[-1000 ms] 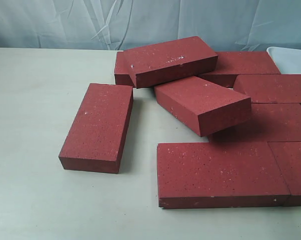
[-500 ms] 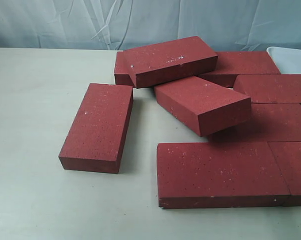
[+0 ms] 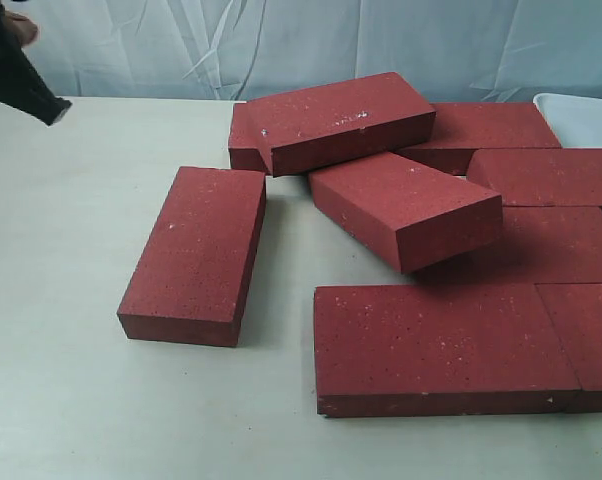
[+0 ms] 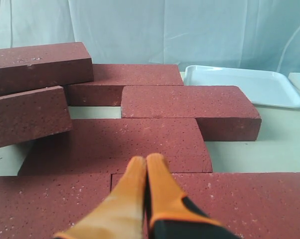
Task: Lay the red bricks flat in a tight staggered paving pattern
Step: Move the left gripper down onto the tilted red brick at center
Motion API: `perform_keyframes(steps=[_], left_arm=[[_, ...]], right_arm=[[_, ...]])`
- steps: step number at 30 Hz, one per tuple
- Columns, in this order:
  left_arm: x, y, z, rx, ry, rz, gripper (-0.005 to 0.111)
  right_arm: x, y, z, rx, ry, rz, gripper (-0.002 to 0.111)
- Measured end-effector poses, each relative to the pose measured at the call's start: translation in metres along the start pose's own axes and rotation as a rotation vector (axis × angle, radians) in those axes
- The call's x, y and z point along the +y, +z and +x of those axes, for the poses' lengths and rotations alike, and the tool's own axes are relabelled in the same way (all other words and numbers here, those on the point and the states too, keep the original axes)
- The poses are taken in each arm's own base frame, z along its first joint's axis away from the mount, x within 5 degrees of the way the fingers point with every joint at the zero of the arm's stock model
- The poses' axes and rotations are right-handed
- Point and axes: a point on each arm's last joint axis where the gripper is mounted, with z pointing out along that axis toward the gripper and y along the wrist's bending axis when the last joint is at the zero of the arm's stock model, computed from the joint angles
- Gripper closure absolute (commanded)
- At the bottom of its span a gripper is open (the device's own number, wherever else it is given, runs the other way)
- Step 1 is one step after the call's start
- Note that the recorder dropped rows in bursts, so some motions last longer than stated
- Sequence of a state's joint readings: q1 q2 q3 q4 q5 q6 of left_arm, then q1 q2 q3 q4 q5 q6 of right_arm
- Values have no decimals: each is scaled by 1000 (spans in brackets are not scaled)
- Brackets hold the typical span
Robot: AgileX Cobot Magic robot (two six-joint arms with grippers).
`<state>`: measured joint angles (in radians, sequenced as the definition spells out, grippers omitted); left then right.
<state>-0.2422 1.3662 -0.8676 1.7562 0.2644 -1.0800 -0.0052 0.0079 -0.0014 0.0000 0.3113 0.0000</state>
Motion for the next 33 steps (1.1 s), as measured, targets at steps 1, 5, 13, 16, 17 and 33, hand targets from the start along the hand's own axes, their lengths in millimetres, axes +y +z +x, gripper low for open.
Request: perform_keyframes(steps=[1,5,13,16,17,33], left_arm=[[4,4,3,55,65,-82,106],[11,13,19,289,108,-193,106],[-44,13,-1,206,-57,435,106],[-50,7,-20,56,44,590,106],[-53,5,-25,13,96,649,106],[-135,37,-70,-469,429,1068,41]], right_arm=[[0,0,0,0,0,0,109],[0,0,0,0,0,0,109],[0,0,0,0,0,0,109],[0,0,0,0,0,0,109],[0,0,0,0,0,0,109],[0,0,0,0,0,0,109]])
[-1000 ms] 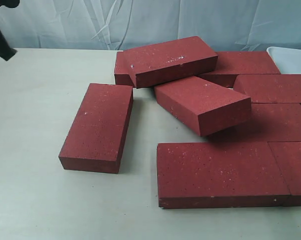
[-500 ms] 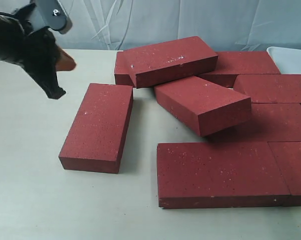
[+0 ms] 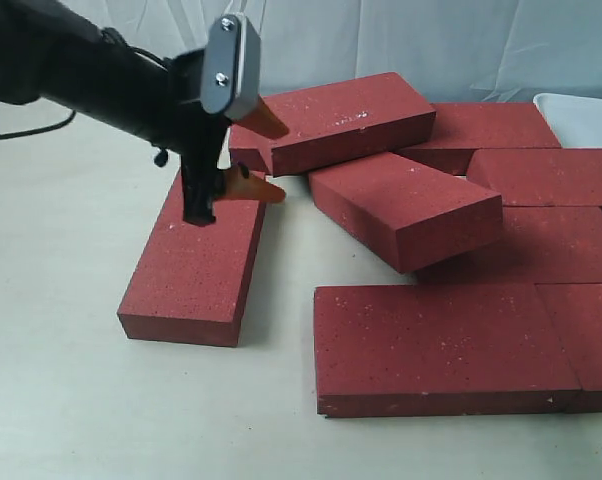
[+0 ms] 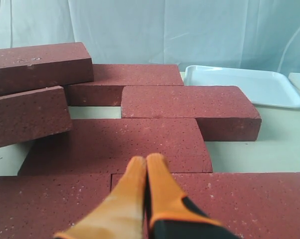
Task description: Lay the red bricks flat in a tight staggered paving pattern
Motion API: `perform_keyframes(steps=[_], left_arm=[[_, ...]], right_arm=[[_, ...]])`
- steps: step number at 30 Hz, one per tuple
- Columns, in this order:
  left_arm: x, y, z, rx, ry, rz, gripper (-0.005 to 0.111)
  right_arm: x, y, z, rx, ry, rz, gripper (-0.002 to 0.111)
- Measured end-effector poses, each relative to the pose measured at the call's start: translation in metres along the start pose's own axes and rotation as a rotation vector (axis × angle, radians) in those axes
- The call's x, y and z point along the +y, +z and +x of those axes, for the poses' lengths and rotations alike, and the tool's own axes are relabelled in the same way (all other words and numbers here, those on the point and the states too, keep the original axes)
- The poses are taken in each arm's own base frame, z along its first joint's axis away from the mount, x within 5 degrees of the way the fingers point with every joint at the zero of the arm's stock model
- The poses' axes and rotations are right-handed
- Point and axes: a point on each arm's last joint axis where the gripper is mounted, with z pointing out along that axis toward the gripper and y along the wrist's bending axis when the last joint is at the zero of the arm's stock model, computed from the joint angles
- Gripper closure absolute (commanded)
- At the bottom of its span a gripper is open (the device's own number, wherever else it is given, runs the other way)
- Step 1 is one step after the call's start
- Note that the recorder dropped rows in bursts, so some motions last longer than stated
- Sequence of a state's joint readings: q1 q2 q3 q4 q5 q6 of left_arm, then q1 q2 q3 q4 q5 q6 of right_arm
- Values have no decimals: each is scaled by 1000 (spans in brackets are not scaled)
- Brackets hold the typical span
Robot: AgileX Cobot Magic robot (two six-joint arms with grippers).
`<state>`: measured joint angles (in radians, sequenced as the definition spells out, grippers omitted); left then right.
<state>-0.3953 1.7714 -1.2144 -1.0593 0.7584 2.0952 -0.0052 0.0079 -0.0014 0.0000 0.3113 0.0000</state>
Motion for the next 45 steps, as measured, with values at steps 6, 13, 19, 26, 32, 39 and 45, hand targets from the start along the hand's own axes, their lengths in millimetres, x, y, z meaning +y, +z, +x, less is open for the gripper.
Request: perform_keyframes(steps=[6,13,19,26,32,39,45], left_arm=[[0,51,-11,43,130,67,41],[18,86,-5,51,172,73,41],[25,100,1,54,177,77,41],[28,111,8,63,185,89,47],[27,121,14,65,178,107,48],[22,129,6,73,211,103,68],[22,133,4,91,232,79,98]], right_arm=[[0,0,0,0,0,0,109],[0,0,0,0,0,0,109],[0,0,0,0,0,0,109],[0,0,0,0,0,0,109],[0,0,0,0,0,0,109],[0,0,0,0,0,0,109],[0,0,0,0,0,0,109]])
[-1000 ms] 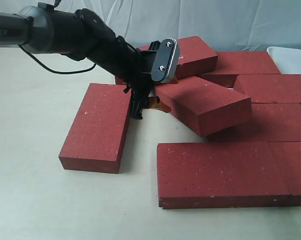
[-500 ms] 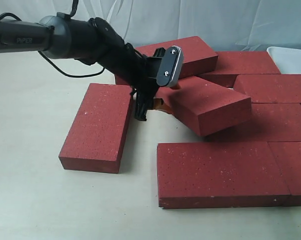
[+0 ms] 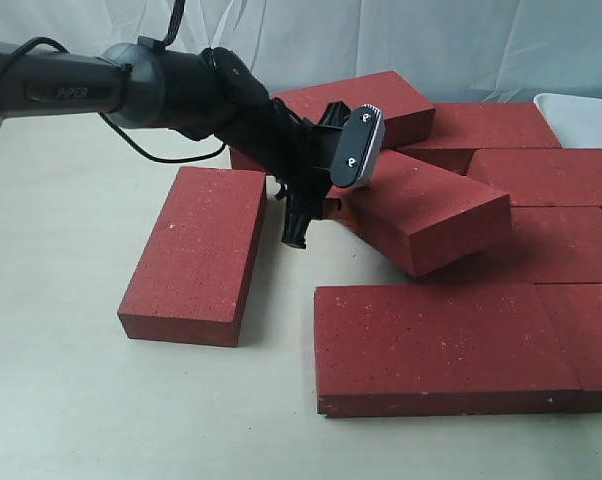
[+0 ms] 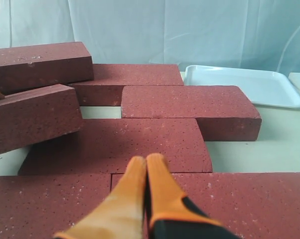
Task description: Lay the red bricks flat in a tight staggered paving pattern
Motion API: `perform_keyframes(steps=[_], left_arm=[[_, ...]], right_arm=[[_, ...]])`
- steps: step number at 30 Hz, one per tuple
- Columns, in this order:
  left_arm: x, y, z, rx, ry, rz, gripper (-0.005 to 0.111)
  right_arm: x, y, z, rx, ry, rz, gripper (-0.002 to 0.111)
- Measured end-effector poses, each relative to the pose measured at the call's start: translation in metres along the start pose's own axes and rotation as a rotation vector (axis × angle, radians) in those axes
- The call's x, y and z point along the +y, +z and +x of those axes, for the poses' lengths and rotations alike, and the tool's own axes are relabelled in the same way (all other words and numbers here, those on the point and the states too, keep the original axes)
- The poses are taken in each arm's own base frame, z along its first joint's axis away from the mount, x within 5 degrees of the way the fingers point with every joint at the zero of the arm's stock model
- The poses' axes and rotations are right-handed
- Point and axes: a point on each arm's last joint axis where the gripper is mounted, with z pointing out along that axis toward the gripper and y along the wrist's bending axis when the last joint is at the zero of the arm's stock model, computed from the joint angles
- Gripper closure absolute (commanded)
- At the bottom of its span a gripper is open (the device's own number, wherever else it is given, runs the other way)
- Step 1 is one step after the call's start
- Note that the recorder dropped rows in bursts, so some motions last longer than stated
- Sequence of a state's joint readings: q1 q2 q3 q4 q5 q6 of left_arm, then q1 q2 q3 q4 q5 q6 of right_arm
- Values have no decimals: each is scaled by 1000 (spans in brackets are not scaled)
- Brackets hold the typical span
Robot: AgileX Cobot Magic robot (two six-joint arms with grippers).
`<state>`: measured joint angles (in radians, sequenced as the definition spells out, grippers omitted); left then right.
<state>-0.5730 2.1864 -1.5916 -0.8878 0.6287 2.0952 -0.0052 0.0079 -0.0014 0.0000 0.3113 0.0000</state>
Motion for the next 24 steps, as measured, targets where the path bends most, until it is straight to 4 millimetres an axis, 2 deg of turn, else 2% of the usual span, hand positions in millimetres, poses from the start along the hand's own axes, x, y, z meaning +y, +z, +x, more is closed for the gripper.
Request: perform_keyframes(steps=[2,8,17,21,24], left_arm=[[0,0,0,5,4,-3,107],[3,-7,-5,4,4,-15,106],[23,-71,-33,94,-163,-110,106],[25,-89,-41,109,-234,-125,106],[26,-101,-47,104,-358,-143,106]], right_arm=[[0,0,0,0,0,0,109],[0,0,0,0,0,0,109],[0,0,0,0,0,0,109],[0,0,0,0,0,0,109],[0,0,0,0,0,0,109]])
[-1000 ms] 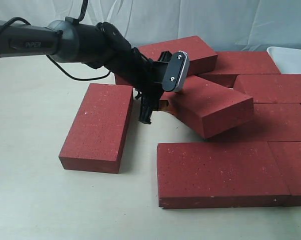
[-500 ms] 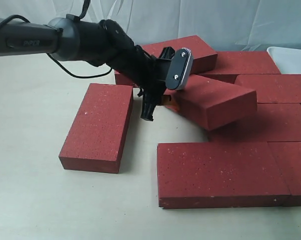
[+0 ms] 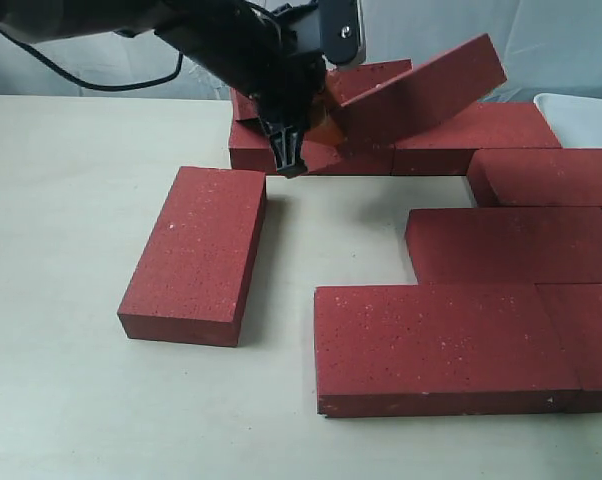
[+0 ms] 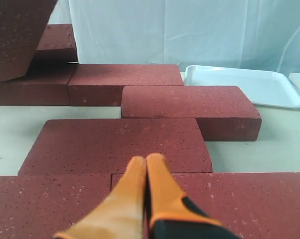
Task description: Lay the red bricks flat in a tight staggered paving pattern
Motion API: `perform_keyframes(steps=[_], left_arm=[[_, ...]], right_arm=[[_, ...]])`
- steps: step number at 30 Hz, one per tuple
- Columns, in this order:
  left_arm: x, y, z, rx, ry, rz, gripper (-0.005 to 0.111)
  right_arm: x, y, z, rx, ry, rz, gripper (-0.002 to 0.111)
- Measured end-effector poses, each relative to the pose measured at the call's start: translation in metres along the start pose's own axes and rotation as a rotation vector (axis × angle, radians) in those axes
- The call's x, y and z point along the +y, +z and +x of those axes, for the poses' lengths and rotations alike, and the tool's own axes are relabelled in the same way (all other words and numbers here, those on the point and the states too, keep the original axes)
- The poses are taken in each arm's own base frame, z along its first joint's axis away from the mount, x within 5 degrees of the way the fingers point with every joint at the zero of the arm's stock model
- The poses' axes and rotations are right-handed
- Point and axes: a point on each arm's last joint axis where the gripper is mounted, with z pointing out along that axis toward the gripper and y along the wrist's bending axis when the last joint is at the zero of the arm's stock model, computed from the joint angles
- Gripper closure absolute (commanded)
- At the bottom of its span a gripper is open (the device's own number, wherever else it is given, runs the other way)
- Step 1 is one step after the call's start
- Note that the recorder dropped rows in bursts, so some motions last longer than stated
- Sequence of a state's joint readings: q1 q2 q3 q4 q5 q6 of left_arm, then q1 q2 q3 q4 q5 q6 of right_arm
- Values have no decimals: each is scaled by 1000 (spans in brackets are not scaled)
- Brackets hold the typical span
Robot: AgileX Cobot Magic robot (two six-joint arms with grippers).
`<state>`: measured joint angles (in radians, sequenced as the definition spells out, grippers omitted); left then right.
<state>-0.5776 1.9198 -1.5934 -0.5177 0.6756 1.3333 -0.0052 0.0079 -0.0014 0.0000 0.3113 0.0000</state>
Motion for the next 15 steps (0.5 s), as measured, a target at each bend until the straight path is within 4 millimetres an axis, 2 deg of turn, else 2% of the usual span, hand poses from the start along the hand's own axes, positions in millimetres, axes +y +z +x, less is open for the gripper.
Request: perform_keyframes(steps=[4,9,12,15], left_arm=[[-10,-6,-8,53,-81,26,106],[-39,4,-19,189,-118,103,106],[-45,9,-25,262,-147,21,106],[-41,16,-25,313,-128,-106,106]], right_arm=[[0,0,0,0,0,0,109],[0,0,0,0,0,0,109],[0,0,0,0,0,0,109],[0,0,0,0,0,0,109]])
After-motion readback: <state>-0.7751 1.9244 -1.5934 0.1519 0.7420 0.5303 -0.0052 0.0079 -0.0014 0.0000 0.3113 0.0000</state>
